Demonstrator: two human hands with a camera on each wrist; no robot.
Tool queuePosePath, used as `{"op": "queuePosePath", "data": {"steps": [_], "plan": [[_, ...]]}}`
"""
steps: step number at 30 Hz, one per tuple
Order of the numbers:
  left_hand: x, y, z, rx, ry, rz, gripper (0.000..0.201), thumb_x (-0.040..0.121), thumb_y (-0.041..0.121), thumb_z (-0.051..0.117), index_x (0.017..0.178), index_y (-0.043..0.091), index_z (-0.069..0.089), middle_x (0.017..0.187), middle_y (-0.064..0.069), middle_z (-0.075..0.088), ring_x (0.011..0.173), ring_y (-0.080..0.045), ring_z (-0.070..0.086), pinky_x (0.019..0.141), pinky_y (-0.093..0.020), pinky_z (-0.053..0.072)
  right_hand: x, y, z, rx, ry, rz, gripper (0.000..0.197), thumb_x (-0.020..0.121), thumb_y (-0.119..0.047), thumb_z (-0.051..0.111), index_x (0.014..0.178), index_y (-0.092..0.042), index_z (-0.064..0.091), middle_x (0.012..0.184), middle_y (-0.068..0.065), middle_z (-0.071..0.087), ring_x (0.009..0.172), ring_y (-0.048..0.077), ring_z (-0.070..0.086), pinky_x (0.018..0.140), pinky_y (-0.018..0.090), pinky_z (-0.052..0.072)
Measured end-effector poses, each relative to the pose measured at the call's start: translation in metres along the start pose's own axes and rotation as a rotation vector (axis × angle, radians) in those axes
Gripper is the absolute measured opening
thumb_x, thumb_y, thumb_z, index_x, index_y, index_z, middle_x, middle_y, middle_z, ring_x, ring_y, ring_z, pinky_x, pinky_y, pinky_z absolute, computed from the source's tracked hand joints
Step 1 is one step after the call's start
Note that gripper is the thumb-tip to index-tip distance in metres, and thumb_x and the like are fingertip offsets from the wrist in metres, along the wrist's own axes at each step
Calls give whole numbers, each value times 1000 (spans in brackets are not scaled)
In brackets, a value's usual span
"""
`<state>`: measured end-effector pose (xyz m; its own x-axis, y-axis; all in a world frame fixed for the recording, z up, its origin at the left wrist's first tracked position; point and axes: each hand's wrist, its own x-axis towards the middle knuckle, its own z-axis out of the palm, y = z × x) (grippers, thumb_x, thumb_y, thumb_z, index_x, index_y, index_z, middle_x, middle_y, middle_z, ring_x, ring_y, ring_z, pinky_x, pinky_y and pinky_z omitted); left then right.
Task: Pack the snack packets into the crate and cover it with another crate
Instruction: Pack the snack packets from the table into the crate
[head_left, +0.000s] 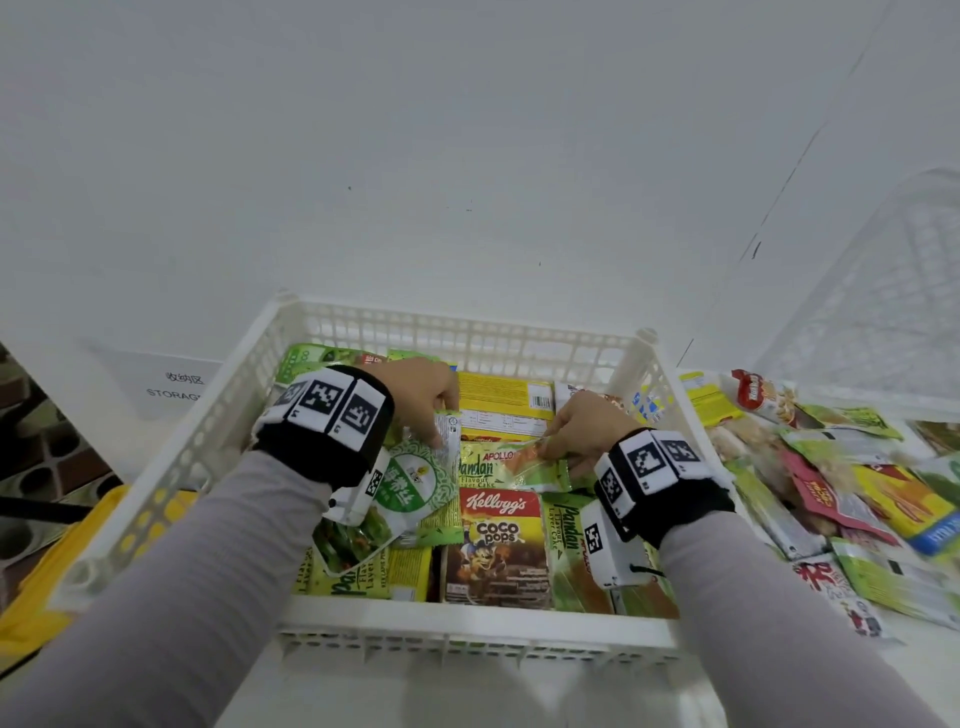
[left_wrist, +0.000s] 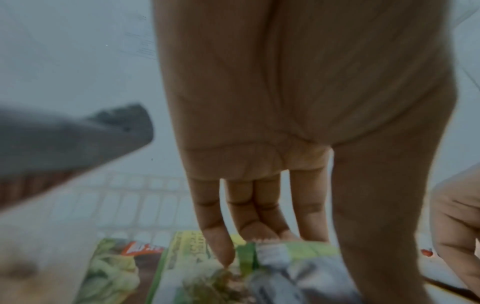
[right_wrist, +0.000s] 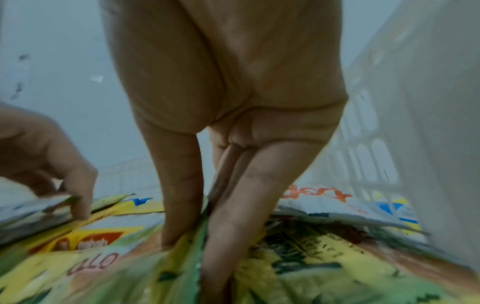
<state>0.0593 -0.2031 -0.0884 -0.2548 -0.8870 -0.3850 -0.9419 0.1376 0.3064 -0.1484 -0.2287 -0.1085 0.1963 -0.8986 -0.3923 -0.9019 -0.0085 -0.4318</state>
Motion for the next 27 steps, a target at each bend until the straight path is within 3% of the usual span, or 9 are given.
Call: {"op": "queuePosePath", "data": {"steps": [3,7,9,11,13,16,20,23,27], "plan": [[0,-3,-5,-24,95,15,34,82,17,71,113,7,58,84,3,54,77,-13,55,67,-23,43,-2,-1,4,-145,44,-9,30,74,-27,79,83,-2,64,95,15,69,89,27,66,84,38,55],[-7,-12,-17,-195,162,81,14,87,19,64,98,12,58,77,8,55,73,-8,54,66,-23,43,-4,1,1,-298,146,-25,47,70,-44,78,63,-14,43,67,1,55,80,25,62,68,29,49],[-13,-15,-23,-344,221,114,7,89,16,62,90,15,55,60,14,57,54,3,52,55,-13,40,-2,2,-3,-208,191,-85,46,76,-46,72,66,-7,50,67,2,54,74,22,59,67,30,46],[-16,-16,-27,-469,300,137,9,90,13,60,86,16,53,45,15,57,42,4,50,44,-7,36,-2,1,-6,98,104,-193,45,84,-47,63,82,-2,61,74,3,59,73,17,58,73,36,51],[-15,-14,-28,-568,398,140,12,89,12,61,82,17,53,45,11,56,46,-3,51,47,-12,39,-7,-5,-11,384,-30,-284,42,87,-46,58,97,-6,63,89,1,65,82,14,62,82,37,53],[-10,-4,-24,-702,449,153,13,89,10,60,81,15,51,53,2,54,49,-11,47,51,-22,40,-14,-10,-20,461,-53,-391,19,86,-32,64,97,-17,62,98,3,67,90,15,63,85,32,51],[-5,19,-12,-751,404,243,13,88,9,61,83,11,50,58,-2,57,44,-4,49,46,-15,40,-20,-14,-32,435,-67,-416,15,85,-8,67,100,-9,62,102,22,68,86,28,65,84,43,52],[-3,30,-4,-736,321,236,12,88,14,62,94,13,52,71,-3,63,56,-6,60,55,-21,51,-23,-15,-34,368,-126,-383,22,86,0,63,106,-8,58,100,23,68,78,29,65,71,36,55],[-10,29,-2,-231,28,99,46,83,28,69,121,15,47,88,5,60,83,-20,63,74,-36,53,-26,-7,-41,203,-128,-150,19,85,2,60,98,-9,51,85,16,57,63,22,53,53,26,43]]}}
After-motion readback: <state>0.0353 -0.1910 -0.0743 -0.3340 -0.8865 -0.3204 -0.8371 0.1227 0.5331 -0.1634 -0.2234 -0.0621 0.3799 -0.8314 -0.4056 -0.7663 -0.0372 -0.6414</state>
